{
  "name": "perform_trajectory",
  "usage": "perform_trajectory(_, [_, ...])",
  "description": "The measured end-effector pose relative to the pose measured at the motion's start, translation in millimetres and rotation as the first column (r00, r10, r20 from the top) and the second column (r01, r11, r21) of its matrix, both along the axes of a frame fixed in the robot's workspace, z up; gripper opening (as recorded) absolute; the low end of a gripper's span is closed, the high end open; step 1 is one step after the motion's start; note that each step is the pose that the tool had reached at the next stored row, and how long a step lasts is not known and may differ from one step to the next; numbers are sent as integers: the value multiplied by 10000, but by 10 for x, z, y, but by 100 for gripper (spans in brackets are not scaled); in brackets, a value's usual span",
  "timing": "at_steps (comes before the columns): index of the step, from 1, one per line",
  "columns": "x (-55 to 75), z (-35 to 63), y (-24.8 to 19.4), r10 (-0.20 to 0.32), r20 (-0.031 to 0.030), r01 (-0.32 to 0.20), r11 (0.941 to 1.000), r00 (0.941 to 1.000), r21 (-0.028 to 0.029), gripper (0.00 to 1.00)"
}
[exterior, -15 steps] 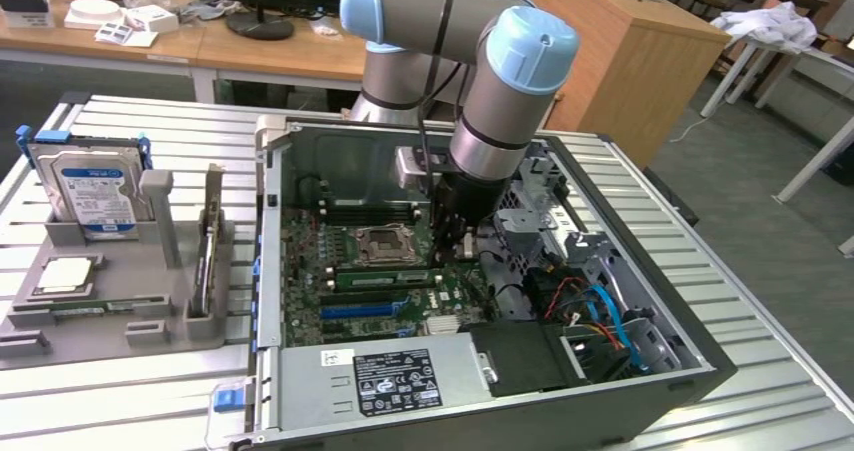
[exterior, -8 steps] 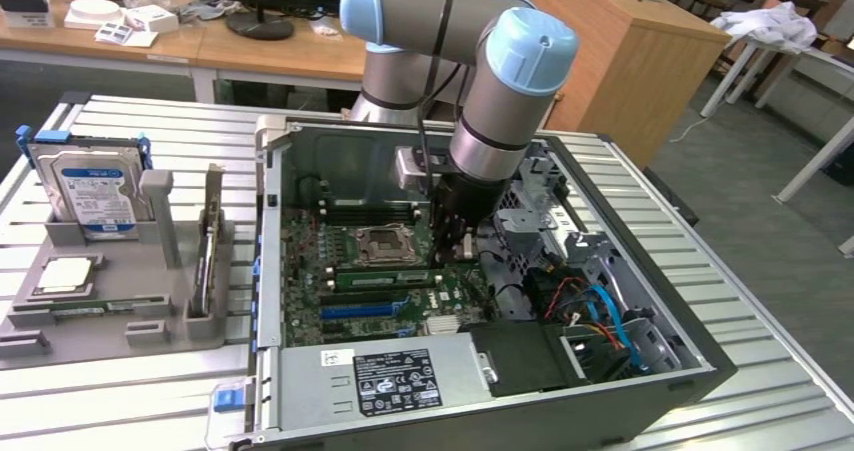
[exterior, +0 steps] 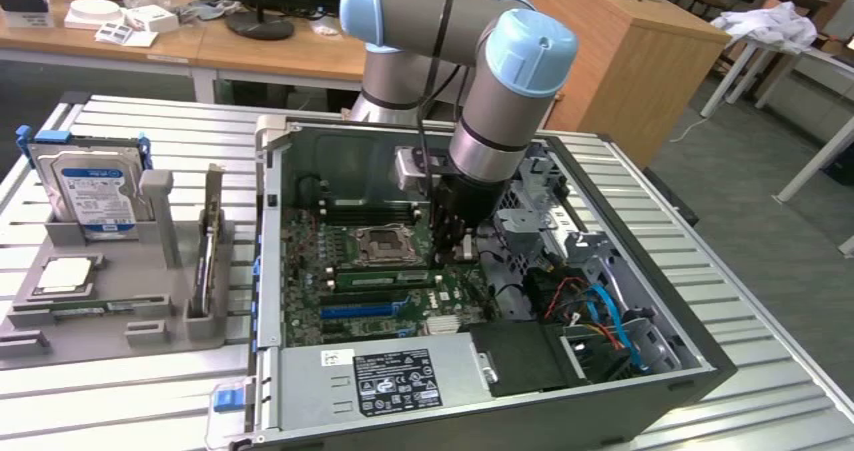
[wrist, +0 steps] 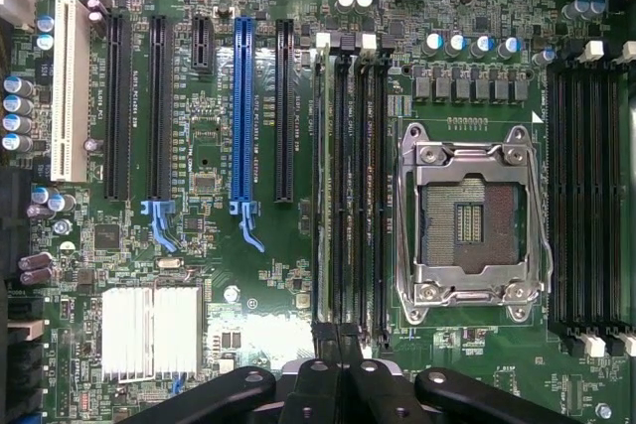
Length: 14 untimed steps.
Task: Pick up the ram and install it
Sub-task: 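Press down the ram until it locks into place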
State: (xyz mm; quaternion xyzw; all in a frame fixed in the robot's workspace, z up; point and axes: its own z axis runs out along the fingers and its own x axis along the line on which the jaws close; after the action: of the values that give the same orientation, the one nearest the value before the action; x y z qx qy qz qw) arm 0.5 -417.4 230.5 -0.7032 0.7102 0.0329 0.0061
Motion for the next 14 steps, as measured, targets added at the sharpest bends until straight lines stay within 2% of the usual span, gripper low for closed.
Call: perform_trajectory(14, [1,-15,0,0,0,0,10000,10000,1,11])
